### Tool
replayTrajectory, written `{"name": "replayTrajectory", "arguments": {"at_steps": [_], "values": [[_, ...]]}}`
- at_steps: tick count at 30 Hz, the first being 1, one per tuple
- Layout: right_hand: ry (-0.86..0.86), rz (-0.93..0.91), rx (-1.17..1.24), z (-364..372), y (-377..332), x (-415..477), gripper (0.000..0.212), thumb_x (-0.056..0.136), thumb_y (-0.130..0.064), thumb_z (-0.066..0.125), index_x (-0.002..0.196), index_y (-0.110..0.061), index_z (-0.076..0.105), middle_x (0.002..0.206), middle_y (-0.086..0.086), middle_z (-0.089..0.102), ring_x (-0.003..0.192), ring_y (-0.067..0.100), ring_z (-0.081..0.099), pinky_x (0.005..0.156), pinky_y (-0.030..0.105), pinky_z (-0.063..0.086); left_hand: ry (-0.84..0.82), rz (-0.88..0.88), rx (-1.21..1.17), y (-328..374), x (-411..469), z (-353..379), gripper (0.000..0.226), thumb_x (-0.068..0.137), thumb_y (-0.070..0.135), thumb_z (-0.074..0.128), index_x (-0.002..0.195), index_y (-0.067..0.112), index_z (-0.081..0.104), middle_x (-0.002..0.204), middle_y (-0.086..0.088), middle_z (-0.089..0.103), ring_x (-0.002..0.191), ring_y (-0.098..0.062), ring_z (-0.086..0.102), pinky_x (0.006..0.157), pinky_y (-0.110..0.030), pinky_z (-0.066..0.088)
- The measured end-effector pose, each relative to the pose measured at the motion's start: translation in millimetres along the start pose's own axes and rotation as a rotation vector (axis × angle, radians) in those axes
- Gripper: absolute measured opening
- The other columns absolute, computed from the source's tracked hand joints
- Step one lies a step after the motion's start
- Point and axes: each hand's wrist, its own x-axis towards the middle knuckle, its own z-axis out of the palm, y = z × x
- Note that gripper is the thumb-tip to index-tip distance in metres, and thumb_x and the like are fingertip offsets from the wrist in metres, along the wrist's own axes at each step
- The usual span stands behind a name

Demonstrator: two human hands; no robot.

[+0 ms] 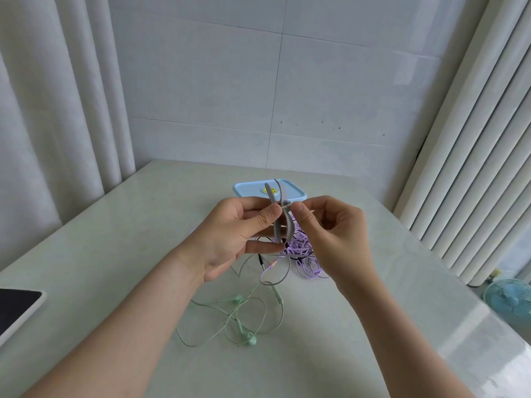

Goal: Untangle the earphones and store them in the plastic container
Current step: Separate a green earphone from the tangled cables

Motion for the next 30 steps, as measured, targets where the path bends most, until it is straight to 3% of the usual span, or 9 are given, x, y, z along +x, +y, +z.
{"name": "replayTrajectory", "arguments": {"at_steps": [5,8,11,14,17,19,25,28,30], "values": [[-0.03,0.041,0.004,1,4,2,0.012,0.101,-0.02,0.071,0.094,-0.016,0.079,0.083,0.016,0.075,0.07,0.022,0.059,0.067,0.041,0.048,-0.018,-0.01,-0.008,0,0,-1,0.029,0.103,0.017,0.063,0.125,0.002,0.073,0.117,-0.026,0.074,0.097,-0.031,0.073,0.087,-0.047,0.063],[-0.038,0.053,-0.046,2,7,2,0.019,0.104,-0.018,0.064,0.097,-0.023,0.08,0.085,0.014,0.076,0.077,0.035,0.067,0.074,0.049,0.056,-0.026,-0.001,0.005,0,0,1,0.029,0.107,0.017,0.058,0.126,0.0,0.071,0.117,-0.027,0.073,0.099,-0.032,0.072,0.086,-0.047,0.063],[-0.03,0.101,-0.06,3,8,2,0.013,0.102,-0.021,0.068,0.094,-0.021,0.079,0.084,0.011,0.078,0.085,0.041,0.071,0.08,0.055,0.058,-0.032,0.021,0.013,-1,1,3,0.031,0.108,0.016,0.055,0.13,-0.002,0.068,0.12,-0.027,0.072,0.1,-0.03,0.073,0.084,-0.044,0.063],[-0.015,0.198,-0.104,1,8,2,0.017,0.097,-0.03,0.076,0.087,-0.016,0.077,0.068,0.004,0.073,0.054,0.024,0.057,0.055,0.037,0.049,-0.027,0.033,0.013,-1,2,2,0.031,0.108,0.015,0.053,0.13,-0.004,0.065,0.121,-0.025,0.073,0.103,-0.03,0.074,0.087,-0.046,0.064],[-0.05,0.295,-0.121,-1,6,1,0.025,0.097,-0.035,0.076,0.085,-0.013,0.076,0.058,0.0,0.066,0.047,0.011,0.046,0.047,0.021,0.036,0.058,0.063,0.086,-1,3,3,0.027,0.107,0.015,0.057,0.126,0.0,0.069,0.116,-0.019,0.077,0.104,-0.025,0.076,0.086,-0.036,0.064],[-0.089,0.321,-0.118,-1,5,-1,0.026,0.097,-0.035,0.075,0.084,-0.013,0.077,0.059,-0.001,0.068,0.047,0.011,0.047,0.048,0.021,0.037,0.128,0.074,0.134,-1,4,3,0.024,0.106,0.017,0.06,0.122,0.005,0.073,0.112,-0.013,0.079,0.103,-0.023,0.077,0.084,-0.032,0.064],[-0.32,0.385,-0.119,-4,-5,-4,0.023,0.099,-0.023,0.072,0.081,-0.009,0.079,0.071,0.005,0.076,0.056,0.017,0.049,0.054,0.028,0.042,0.343,0.074,0.088,-3,7,5,0.017,0.103,0.02,0.067,0.107,0.007,0.078,0.109,-0.02,0.078,0.103,-0.031,0.077,0.09,-0.047,0.064],[-0.434,0.367,-0.115,-7,-13,-4,0.023,0.096,-0.02,0.074,0.08,-0.004,0.078,0.065,0.009,0.071,0.052,0.02,0.051,0.05,0.027,0.043,0.406,0.124,0.174,-8,6,9,0.011,0.1,0.019,0.072,0.101,0.009,0.076,0.088,-0.008,0.078,0.087,-0.021,0.078,0.081,-0.047,0.066],[-0.448,0.307,-0.078,-8,-19,-5,0.019,0.095,-0.016,0.074,0.081,-0.003,0.078,0.057,0.011,0.062,0.048,0.021,0.051,0.05,0.027,0.044,0.442,0.171,0.272,-11,6,10,0.01,0.097,0.019,0.076,0.099,0.009,0.074,0.082,-0.005,0.076,0.079,-0.019,0.075,0.068,-0.04,0.066]]}}
